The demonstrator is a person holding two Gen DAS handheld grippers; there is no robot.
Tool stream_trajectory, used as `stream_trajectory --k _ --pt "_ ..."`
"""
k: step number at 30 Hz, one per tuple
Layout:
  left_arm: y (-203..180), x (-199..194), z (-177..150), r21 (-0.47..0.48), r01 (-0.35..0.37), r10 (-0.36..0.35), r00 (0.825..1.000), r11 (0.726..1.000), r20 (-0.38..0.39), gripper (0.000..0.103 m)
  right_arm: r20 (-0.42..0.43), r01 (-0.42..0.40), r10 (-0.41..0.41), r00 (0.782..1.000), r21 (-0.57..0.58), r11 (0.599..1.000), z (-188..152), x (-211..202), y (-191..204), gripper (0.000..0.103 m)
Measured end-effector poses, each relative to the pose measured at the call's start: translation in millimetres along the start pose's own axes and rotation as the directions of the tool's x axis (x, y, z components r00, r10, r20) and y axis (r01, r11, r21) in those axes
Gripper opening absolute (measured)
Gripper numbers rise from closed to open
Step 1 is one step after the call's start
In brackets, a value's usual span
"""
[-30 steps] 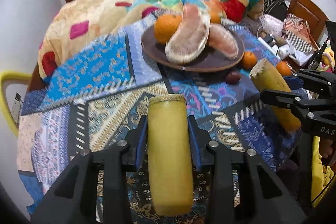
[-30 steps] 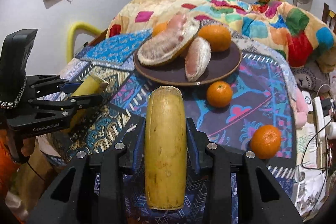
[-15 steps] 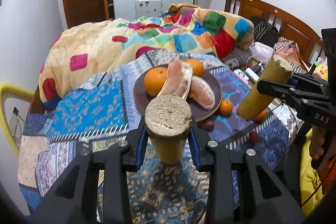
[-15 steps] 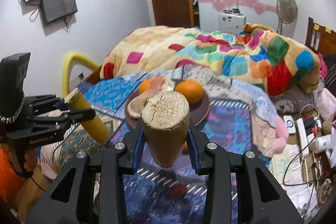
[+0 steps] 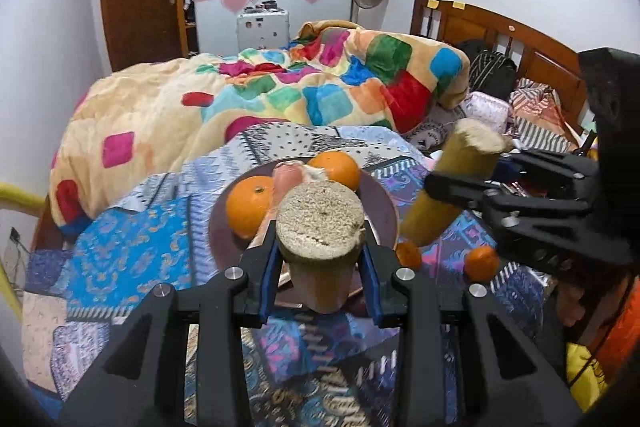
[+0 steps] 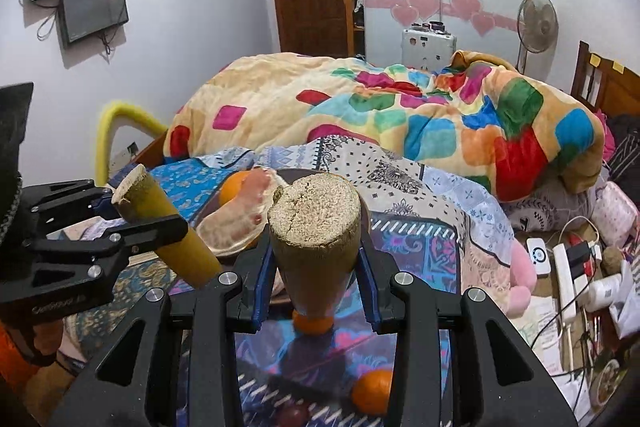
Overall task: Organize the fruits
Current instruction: 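Lift both gourds and carry them over the brown plate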
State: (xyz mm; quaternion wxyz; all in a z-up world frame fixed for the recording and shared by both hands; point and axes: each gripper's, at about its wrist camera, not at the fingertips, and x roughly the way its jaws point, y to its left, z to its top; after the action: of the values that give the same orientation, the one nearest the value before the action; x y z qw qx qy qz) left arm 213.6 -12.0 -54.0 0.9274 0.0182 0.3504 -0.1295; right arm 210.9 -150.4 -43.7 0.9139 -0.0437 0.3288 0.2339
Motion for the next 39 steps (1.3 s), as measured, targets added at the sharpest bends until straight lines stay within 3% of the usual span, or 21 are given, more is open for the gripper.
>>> stream_trajectory --k 8,17,21,25,29,39 --pt "7 34 6 -0.023 0.034 -0.035 0.999 0.999 -0.032 0.035 -0.024 0.035 -0.036 0.999 -0.016 0.999 7 30 -1 0.034" --pt "24 50 13 -0.076 0.072 -0.075 0.997 0.994 -0.031 0.036 -0.06 0.003 -0.003 0.998 0.0 1.0 8 56 -1 0.034" --pt "22 54 16 -0.043 0.006 -0.007 1.0 0.999 -0.02 0.038 -0.086 -0.002 -0.001 0.996 -0.029 1.0 4 62 3 0.034" --pt "27 59 19 -0.051 0.009 -0.011 1.0 0.999 -0.029 0.038 -0.098 -0.012 0.008 0.995 -0.045 0.999 3 65 5 0.036" --pt "24 61 20 -0.01 -0.027 0.026 0.999 1.0 -0.023 0.045 -0.122 -0.022 0.015 0.992 -0.057 0.998 4 74 5 0.038" --pt "35 59 19 -0.039 -0.026 0.025 0.999 0.999 -0.029 0.054 -0.17 -0.042 0.03 0.985 -0.064 0.997 2 80 0 0.035"
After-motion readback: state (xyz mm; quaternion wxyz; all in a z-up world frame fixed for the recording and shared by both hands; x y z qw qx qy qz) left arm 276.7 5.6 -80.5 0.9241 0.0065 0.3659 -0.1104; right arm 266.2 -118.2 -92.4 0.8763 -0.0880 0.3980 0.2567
